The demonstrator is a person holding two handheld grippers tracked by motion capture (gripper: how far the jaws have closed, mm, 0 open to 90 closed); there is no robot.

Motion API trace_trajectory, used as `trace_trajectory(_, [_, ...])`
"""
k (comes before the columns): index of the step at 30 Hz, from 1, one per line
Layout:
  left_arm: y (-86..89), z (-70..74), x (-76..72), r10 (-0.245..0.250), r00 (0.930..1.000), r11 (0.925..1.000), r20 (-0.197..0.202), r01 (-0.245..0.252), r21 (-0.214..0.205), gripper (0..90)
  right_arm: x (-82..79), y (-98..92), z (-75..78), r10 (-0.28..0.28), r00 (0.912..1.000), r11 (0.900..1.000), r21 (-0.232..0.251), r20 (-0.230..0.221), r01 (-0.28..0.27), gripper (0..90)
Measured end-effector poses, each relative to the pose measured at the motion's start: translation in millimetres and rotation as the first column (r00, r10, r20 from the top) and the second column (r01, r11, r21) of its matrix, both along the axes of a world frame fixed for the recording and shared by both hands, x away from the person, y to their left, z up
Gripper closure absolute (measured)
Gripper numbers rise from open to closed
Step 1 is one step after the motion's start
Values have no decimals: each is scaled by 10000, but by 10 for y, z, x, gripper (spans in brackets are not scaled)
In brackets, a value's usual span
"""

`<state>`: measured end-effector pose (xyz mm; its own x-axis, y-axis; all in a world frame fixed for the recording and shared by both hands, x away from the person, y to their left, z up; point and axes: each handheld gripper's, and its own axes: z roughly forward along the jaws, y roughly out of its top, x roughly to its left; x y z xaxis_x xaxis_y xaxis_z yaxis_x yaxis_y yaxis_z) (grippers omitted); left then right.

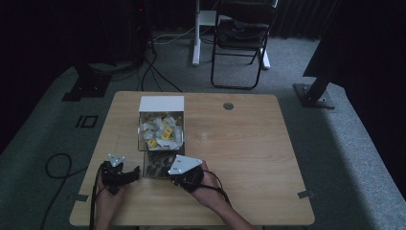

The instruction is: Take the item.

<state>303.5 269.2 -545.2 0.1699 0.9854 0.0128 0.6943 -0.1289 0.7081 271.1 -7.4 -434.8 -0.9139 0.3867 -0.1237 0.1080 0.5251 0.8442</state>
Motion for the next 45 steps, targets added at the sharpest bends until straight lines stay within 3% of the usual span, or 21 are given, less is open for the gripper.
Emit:
trace_trajectory(10, [0,0,0,2,10000,10000,0,-2,-1,151,-56,-69,37,28,10000,10000,-6,35,-28,900])
trace_trajectory(31, [0,0,0,3,10000,10000,3,-3,-3,151,-39,-302,93,-528,9986,9984,216,61,526,900])
trace_trajectory(45, [0,0,0,1,10000,10000,0,-1,-2,151,-56,-446,176,-758,9967,9965,365,305,746,900])
